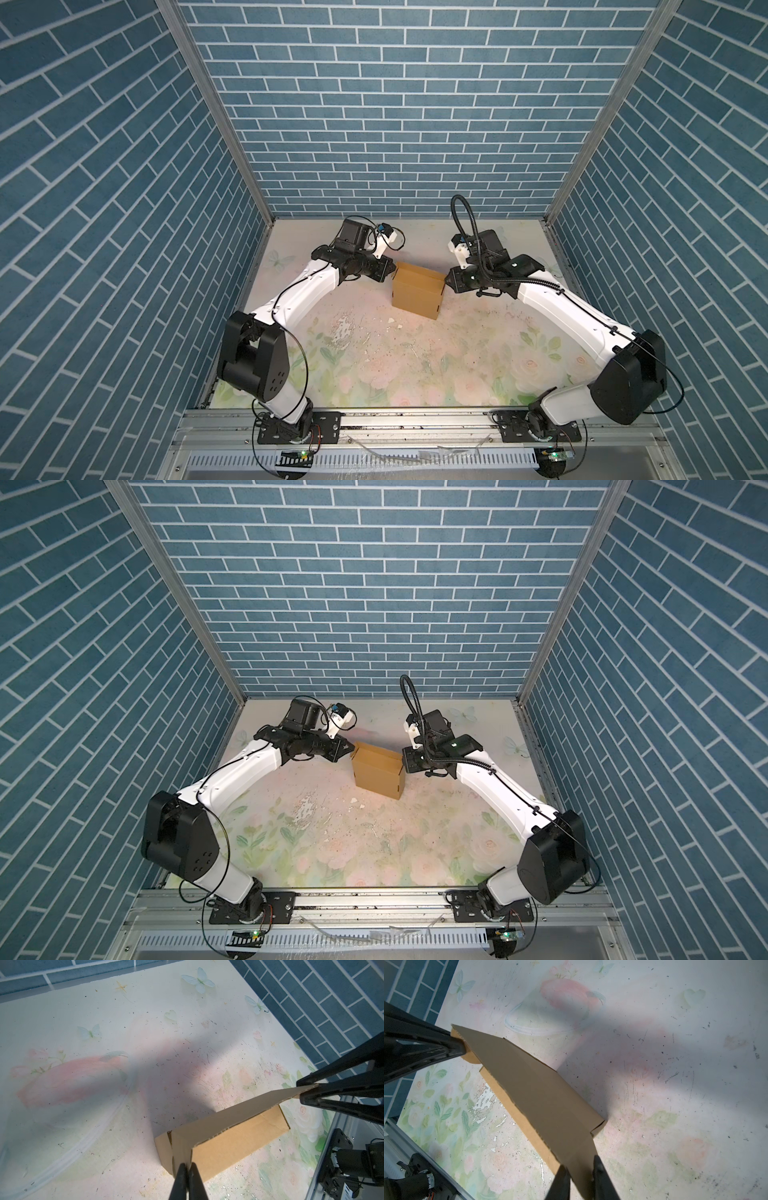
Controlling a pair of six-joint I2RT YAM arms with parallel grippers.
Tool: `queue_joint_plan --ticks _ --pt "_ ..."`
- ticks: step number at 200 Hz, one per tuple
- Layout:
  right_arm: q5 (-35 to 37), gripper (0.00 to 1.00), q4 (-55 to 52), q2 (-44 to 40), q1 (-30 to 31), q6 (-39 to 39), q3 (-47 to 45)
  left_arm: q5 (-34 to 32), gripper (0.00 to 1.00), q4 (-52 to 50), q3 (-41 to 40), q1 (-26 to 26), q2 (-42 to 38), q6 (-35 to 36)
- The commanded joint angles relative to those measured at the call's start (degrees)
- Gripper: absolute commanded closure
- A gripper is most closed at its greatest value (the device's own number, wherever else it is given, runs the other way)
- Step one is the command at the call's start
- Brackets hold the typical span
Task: Assemble paper box
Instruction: Fold and tuck the lid into the gap.
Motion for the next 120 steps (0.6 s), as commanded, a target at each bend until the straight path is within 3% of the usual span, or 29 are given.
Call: queue_joint_plan --ticks 1,58,120 --pt "1.1 0.82 -2.1 -2.1 0.5 2.2 -1.0 -1.1 0.93 -1.5 -0.3 -0.6 -0.7 -0.4" --pt "-0.2 0.86 -2.8 -1.3 0.5 3.8 1.9 -1.5 0.93 -2.2 1.0 -0.9 -0.7 -1.9" --pt "-0.7 0.86 -0.5 0.2 0.4 8.0 2.8 -0.1 0.93 -1.6 2.1 -1.1 0.1 -9.5"
